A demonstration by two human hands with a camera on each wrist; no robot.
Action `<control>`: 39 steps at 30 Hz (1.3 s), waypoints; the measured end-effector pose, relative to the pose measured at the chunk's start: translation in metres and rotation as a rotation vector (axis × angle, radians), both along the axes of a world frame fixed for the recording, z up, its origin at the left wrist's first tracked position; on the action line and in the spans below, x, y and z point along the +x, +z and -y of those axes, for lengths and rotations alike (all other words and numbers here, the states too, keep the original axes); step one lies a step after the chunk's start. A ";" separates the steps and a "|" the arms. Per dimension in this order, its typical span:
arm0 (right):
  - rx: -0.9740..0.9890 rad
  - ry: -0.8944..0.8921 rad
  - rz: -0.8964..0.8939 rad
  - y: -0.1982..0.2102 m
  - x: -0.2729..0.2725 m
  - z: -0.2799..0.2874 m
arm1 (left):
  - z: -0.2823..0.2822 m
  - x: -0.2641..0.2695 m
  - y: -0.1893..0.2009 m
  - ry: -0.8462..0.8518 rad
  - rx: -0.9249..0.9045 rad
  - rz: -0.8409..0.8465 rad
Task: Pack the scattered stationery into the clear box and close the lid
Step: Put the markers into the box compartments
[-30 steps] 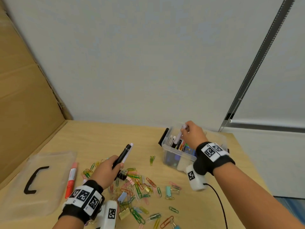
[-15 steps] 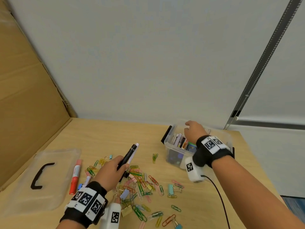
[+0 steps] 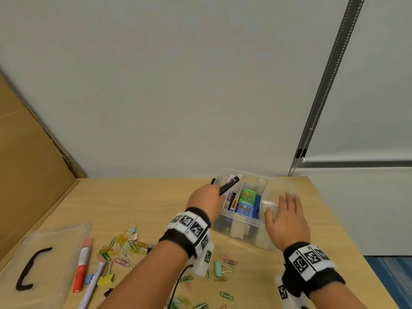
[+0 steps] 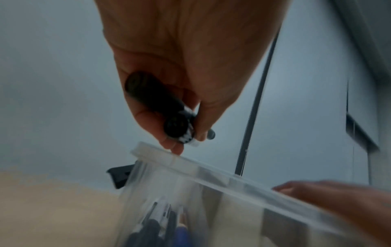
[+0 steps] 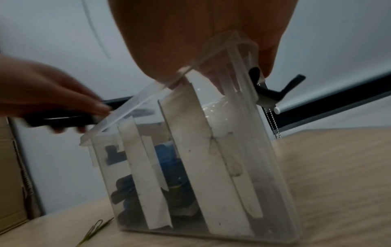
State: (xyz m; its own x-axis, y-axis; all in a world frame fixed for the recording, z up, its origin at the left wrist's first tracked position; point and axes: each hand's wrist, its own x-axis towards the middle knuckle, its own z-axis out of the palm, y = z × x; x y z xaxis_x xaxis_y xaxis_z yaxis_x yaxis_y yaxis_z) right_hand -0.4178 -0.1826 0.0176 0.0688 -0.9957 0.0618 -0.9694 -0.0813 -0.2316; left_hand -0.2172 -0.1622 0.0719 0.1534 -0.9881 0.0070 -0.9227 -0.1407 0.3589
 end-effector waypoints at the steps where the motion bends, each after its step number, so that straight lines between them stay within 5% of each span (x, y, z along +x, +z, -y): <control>1: 0.000 0.004 -0.003 0.001 0.000 0.000 | 0.014 -0.007 0.000 0.003 0.050 0.060; 11: -0.039 0.024 -0.020 -0.002 0.000 0.002 | 0.080 -0.034 -0.024 -0.093 0.479 0.206; 17: -0.031 0.023 -0.025 -0.005 0.000 0.003 | 0.072 -0.024 -0.025 -0.104 0.414 0.184; 26: -0.002 0.034 0.006 -0.002 0.000 -0.001 | -0.035 0.016 -0.008 -0.103 -0.133 -0.113; 31: -0.025 0.048 -0.035 0.014 0.007 -0.010 | -0.094 0.065 -0.027 -0.054 -0.086 -0.057; 39: -0.342 0.245 0.079 0.025 0.081 -0.067 | -0.178 0.174 -0.046 0.101 0.043 0.038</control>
State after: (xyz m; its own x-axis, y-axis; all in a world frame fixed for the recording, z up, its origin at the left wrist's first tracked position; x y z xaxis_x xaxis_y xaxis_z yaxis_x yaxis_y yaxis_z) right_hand -0.3366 -0.1157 0.0425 0.2824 -0.8717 0.4005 -0.8924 -0.3919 -0.2236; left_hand -0.0436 0.0160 0.0261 0.2524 -0.9672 -0.0274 -0.9159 -0.2479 0.3157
